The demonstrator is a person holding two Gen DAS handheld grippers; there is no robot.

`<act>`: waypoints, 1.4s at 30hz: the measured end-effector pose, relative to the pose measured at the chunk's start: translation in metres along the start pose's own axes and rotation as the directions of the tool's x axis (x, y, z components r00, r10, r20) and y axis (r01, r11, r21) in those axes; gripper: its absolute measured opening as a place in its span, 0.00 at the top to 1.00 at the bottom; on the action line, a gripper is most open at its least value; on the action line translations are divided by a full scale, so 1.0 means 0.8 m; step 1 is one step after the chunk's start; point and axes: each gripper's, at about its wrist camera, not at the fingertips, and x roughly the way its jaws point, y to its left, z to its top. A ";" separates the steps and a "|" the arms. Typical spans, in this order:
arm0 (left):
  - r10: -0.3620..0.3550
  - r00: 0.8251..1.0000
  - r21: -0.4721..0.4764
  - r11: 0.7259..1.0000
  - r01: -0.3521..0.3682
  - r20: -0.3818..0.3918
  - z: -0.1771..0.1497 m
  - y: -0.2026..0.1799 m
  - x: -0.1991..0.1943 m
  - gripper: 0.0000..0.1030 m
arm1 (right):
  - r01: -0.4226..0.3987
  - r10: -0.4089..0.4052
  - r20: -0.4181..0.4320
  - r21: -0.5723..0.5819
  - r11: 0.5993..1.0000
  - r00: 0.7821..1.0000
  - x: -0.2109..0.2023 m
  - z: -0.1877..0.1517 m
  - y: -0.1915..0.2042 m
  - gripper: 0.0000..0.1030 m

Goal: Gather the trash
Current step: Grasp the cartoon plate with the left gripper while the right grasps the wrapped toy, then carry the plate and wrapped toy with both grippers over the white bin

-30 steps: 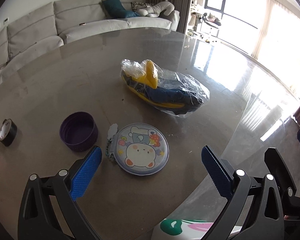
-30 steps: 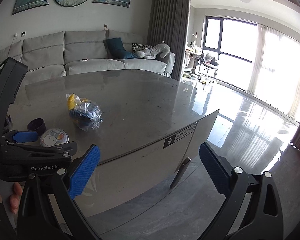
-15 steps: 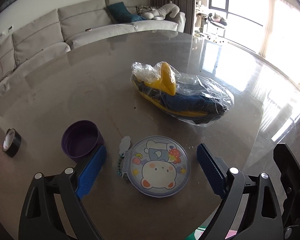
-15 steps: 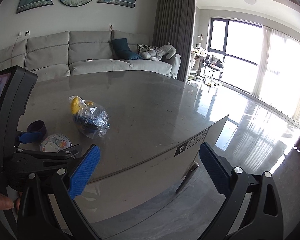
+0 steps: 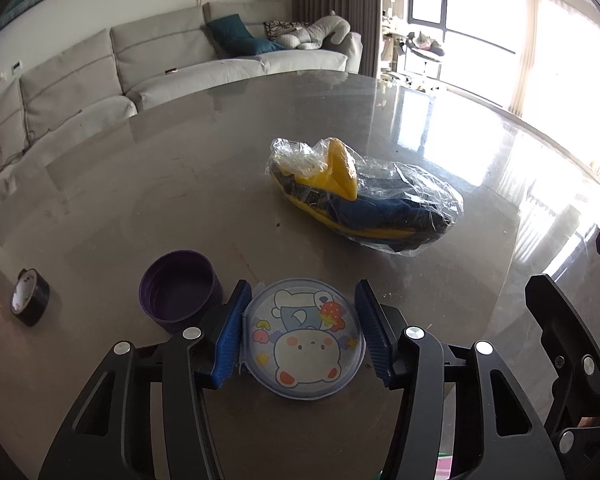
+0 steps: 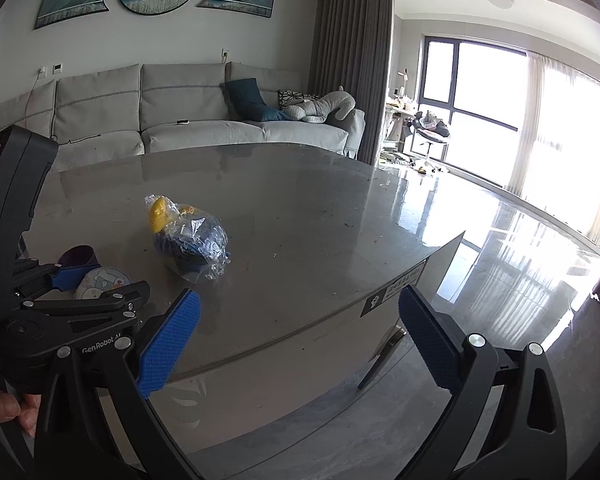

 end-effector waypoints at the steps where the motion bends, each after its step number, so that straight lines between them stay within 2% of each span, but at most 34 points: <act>1: 0.007 1.000 0.003 1.000 -0.007 0.009 0.001 0.002 -0.003 0.49 | -0.002 0.002 0.000 -0.002 1.000 1.000 0.001 0.000 0.001 0.04; 7: 0.030 0.998 -0.002 1.000 -0.029 0.052 0.015 0.028 -0.027 0.49 | -0.039 0.039 0.009 -0.024 0.999 0.999 0.010 0.006 0.019 0.04; 13: 0.048 0.995 -0.012 0.999 -0.048 0.084 0.036 0.051 -0.046 0.49 | -0.075 0.077 0.018 -0.099 0.992 0.997 0.035 0.018 0.051 0.04; 22: 0.095 0.991 -0.015 0.996 -0.094 0.098 0.055 0.073 -0.043 0.49 | -0.172 0.171 -0.021 -0.158 0.972 0.985 0.082 0.044 0.095 0.05; 23: 0.100 0.990 -0.018 0.995 -0.098 0.096 0.054 0.074 -0.042 0.49 | -0.187 0.184 -0.029 -0.163 0.969 0.982 0.084 0.045 0.098 0.11; 24: 0.104 0.990 -0.021 0.995 -0.102 0.094 0.055 0.078 -0.040 0.49 | -0.192 0.188 -0.038 -0.174 0.966 0.981 0.087 0.045 0.103 0.42; 25: 0.106 0.990 -0.023 0.994 -0.104 0.091 0.055 0.081 -0.039 0.49 | -0.180 0.173 -0.054 -0.182 0.967 0.983 0.090 0.045 0.107 0.62; 26: 0.106 0.990 -0.024 0.994 -0.104 0.088 0.054 0.083 -0.039 0.49 | -0.186 0.177 -0.067 -0.177 0.966 0.982 0.093 0.043 0.108 0.65; 27: 0.106 0.991 -0.027 0.994 -0.104 0.086 0.053 0.085 -0.039 0.49 | -0.192 0.181 -0.079 -0.166 0.967 0.980 0.095 0.043 0.108 0.79; 28: 0.106 0.991 -0.027 0.994 -0.104 0.085 0.053 0.085 -0.039 0.49 | -0.191 0.181 -0.076 -0.158 0.969 0.981 0.093 0.043 0.108 0.84; 31: 0.103 0.991 -0.031 0.994 -0.101 0.087 0.054 0.087 -0.041 0.49 | -0.191 0.184 -0.063 -0.157 0.969 0.981 0.079 0.043 0.109 0.88; 36: 0.094 0.990 -0.032 0.995 -0.092 0.104 0.055 0.088 -0.055 0.49 | -0.190 0.186 -0.041 -0.135 0.972 0.982 0.049 0.052 0.103 0.89; 42: 0.071 0.987 -0.027 0.997 -0.068 0.141 0.054 0.084 -0.094 0.49 | -0.173 0.175 0.008 -0.092 0.981 0.985 -0.008 0.071 0.082 0.89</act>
